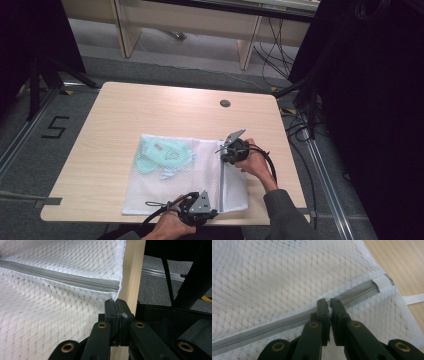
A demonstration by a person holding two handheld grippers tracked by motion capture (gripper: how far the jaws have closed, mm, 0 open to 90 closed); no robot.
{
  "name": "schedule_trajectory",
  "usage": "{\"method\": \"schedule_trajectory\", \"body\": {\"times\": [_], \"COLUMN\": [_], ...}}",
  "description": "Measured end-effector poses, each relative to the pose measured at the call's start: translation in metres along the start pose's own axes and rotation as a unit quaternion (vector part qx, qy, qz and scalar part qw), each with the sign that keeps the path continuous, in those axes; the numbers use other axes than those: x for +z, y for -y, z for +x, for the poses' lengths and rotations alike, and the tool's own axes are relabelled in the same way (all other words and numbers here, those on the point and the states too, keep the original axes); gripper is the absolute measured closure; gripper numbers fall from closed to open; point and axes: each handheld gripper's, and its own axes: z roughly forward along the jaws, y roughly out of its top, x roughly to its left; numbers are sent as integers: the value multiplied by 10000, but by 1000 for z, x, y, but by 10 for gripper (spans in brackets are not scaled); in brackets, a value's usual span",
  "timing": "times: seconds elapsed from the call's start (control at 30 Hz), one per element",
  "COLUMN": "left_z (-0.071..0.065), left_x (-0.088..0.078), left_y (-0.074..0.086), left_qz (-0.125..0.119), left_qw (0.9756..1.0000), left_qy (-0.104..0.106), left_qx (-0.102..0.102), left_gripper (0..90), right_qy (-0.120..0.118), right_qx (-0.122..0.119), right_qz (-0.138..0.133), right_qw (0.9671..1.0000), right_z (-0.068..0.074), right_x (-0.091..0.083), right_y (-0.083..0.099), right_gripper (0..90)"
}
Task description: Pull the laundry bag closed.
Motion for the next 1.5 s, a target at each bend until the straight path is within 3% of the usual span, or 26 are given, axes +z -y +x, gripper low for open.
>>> {"method": "schedule_trajectory", "body": {"times": [0.07, 0.23, 0.27, 0.43, 0.47, 0.63, 0.67, 0.73, 0.77, 0.83, 0.93, 1.0, 1.43, 1.5], "left_z": [0, -2, -2, -2, -1, -3, -3, -2, -2, -3, -1, -2, -3, -3], "left_x": [-1, 0, 0, -1, -1, 1, 0, 0, -1, -1, -3, -2, -4, -5], "left_y": [0, 0, 0, 0, 0, 0, 0, 1, 0, 0, 0, 0, 1, 1], "left_qz": [101, 28, 76, 57, 111, 95, 108, 116, 85, 76, 160, 88, 64, 136], "left_qw": [9999, 10000, 9999, 10000, 9999, 9999, 9999, 9999, 9999, 10000, 9998, 9999, 9999, 9998], "left_qy": [-57, 13, -10, 23, -4, 9, 3, 4, 41, 52, 62, 64, 114, 76], "left_qx": [92, 37, 85, 49, 106, 107, 96, 101, 37, 24, 89, 4, 12, 95], "left_gripper": [889, 890, 890, 890, 889, 890, 890, 890, 890, 890, 890, 890, 890, 890], "right_qy": [35, 71, 83, 216, 172, 242, 254, 317, 319, 358, 336, 293, 489, 555], "right_qx": [39, -12, 162, -20, 73, -35, 81, 76, -104, 102, 45, 139, 76, 189], "right_qz": [7, -64, -17, -153, -99, -165, -70, -132, -185, -180, -207, -180, -233, -230], "right_qw": [10000, 10000, 9998, 9996, 9998, 9996, 9996, 9994, 9993, 9991, 9992, 9993, 9985, 9980], "right_z": [0, -5, -3, -9, -9, -14, -13, -14, -17, -17, -21, -21, -29, -30], "right_x": [0, -1, -1, 0, 0, 3, 2, 3, 4, 4, 5, 5, 7, 6], "right_y": [0, 1, 1, 1, 0, -3, -4, -5, -6, -6, -5, -5, -9, -9], "right_gripper": [866, 866, 866, 866, 866, 866, 866, 866, 866, 866, 866, 866, 866, 866]}}
